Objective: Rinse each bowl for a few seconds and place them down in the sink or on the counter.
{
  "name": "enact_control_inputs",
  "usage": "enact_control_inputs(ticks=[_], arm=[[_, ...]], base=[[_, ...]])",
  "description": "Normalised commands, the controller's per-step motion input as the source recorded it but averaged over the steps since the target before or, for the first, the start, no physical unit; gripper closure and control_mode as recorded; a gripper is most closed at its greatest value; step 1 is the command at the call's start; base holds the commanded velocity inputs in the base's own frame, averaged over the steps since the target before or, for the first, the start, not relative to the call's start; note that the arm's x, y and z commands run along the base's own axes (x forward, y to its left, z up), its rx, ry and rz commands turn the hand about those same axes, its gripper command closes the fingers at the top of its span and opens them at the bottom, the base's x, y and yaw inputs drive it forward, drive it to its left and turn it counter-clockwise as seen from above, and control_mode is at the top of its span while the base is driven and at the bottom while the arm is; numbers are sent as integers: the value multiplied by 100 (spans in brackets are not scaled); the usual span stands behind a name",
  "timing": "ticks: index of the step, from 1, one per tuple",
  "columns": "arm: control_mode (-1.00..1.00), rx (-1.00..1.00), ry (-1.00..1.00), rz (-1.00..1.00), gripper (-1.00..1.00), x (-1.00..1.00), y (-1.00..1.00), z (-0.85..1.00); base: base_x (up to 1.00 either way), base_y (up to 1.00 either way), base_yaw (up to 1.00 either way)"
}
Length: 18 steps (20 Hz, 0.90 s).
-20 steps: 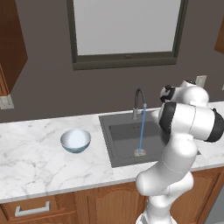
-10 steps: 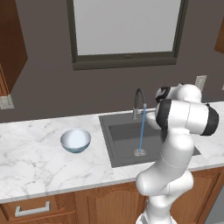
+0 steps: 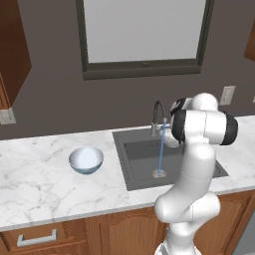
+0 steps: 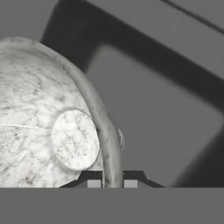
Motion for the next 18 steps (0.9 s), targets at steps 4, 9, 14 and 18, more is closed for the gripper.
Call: enact_control_inputs(ticks=[4, 9, 14, 18], arm=[[-100, 3, 0, 5, 100, 28, 5, -17], [-100, 4, 0, 5, 100, 27, 2, -18], [-100, 3, 0, 4, 100, 16, 10, -11], [-100, 2, 0, 4, 100, 7, 28, 0]], base=[[0, 0, 0], [0, 0, 0], [0, 0, 0], [0, 0, 0]])
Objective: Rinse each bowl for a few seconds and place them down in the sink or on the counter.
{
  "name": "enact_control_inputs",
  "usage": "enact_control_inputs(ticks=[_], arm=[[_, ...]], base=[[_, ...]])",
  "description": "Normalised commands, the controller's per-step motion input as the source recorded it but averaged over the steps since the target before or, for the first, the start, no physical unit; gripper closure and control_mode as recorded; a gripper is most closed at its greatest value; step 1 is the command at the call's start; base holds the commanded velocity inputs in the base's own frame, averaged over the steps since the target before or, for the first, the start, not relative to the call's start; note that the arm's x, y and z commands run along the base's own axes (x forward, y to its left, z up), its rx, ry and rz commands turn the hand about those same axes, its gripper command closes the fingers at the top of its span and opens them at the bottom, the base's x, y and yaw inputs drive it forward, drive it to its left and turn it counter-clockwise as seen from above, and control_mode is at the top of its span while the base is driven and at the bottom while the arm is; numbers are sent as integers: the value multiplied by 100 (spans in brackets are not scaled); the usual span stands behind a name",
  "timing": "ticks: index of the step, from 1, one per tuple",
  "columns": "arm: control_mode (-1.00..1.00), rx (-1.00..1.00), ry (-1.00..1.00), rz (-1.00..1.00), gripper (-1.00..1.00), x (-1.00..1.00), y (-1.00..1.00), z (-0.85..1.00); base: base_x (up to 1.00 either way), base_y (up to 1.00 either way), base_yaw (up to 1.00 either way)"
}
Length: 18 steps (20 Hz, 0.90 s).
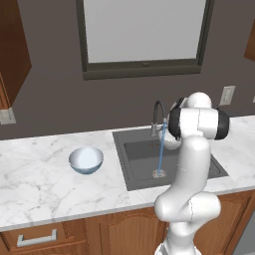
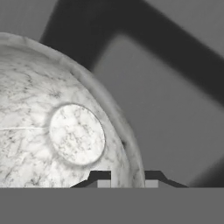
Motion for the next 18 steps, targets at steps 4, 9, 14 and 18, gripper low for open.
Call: enact_control_inputs(ticks=[4, 9, 14, 18], arm=[[-100, 2, 0, 4, 100, 3, 31, 0], [-100, 2, 0, 4, 100, -3, 26, 3], [-100, 2, 0, 5, 100, -23, 19, 6], [-100, 2, 0, 5, 100, -30, 21, 7]], base=[[0, 0, 0], [0, 0, 0], [0, 0, 0], [0, 0, 0]])
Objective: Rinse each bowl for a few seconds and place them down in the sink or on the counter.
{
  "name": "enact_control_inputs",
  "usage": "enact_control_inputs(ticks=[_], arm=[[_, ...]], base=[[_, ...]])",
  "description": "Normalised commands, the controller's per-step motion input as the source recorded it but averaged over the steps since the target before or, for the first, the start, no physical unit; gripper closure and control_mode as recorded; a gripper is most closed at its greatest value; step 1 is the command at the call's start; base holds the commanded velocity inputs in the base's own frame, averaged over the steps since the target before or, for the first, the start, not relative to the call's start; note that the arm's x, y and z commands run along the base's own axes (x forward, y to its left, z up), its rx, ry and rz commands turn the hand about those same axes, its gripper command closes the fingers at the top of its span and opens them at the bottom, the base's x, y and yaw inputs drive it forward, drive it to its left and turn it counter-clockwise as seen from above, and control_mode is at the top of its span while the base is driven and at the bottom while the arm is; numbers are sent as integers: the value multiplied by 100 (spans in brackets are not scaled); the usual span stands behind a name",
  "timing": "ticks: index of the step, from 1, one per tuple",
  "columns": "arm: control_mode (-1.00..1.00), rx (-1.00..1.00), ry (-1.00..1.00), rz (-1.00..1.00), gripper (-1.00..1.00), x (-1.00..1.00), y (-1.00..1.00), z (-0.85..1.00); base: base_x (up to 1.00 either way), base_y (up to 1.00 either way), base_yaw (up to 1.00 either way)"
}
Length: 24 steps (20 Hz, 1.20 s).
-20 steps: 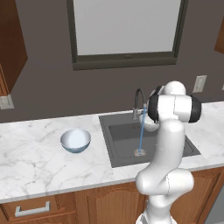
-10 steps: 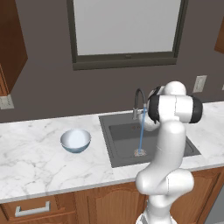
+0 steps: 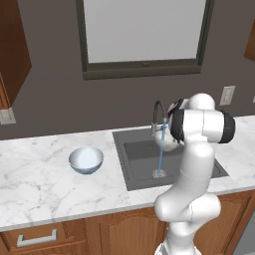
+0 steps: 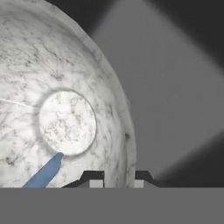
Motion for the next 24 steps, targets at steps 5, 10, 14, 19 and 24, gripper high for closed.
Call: enact_control_inputs(ticks=[5, 10, 14, 19, 24], arm=[[-100, 2, 0, 6, 100, -35, 18, 7], [-100, 1, -2, 6, 100, -33, -8, 11], [-100, 0, -5, 4, 100, -19, -36, 20], [-100, 0, -5, 3, 100, -19, -40, 28], [-100, 0, -4, 2, 100, -17, -37, 31]], base=[[0, 0, 0], [0, 0, 0], [0, 0, 0], [0, 0, 0], [0, 0, 0]])
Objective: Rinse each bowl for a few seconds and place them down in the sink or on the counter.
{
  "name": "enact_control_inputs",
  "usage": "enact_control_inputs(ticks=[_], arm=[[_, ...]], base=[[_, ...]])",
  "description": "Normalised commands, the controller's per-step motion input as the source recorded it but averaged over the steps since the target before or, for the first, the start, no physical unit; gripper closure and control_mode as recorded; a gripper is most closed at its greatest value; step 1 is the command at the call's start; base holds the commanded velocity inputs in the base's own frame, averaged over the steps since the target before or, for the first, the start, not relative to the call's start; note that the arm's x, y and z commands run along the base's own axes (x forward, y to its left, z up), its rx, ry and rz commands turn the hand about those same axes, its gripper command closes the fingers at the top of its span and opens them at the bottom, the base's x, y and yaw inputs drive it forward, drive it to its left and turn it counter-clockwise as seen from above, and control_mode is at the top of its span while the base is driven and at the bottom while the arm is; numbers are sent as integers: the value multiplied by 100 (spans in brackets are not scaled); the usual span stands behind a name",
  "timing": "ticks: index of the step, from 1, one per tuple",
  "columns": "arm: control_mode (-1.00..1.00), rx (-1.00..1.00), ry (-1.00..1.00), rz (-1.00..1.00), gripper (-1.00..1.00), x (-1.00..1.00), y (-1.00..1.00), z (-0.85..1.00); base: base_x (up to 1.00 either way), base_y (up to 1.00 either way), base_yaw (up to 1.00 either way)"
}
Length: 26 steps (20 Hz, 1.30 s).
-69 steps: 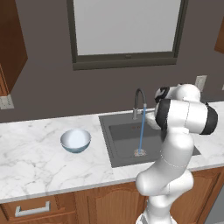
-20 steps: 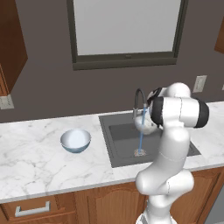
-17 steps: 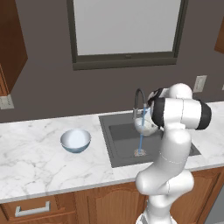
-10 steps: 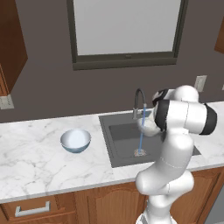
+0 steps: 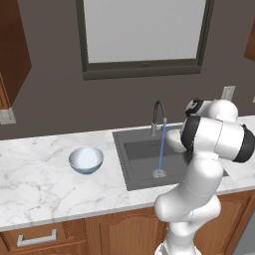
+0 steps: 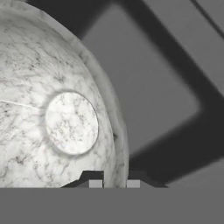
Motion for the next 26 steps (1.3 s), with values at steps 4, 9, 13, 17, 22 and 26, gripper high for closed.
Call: enact_control_inputs(ticks=[4, 9, 13, 17, 22, 26], arm=[[-100, 0, -2, 1, 100, -15, -36, 27], [-100, 0, 0, 0, 100, -13, -28, 22], [-100, 0, 1, 0, 100, -15, -27, 15], [-100, -2, 3, -2, 100, -7, -25, 9], [-100, -3, 3, -4, 100, -6, -28, 2], [-100, -2, 1, -5, 100, -8, -30, 0]], base=[[0, 0, 0], [0, 0, 0], [0, 0, 0], [0, 0, 0], [0, 0, 0], [0, 0, 0]])
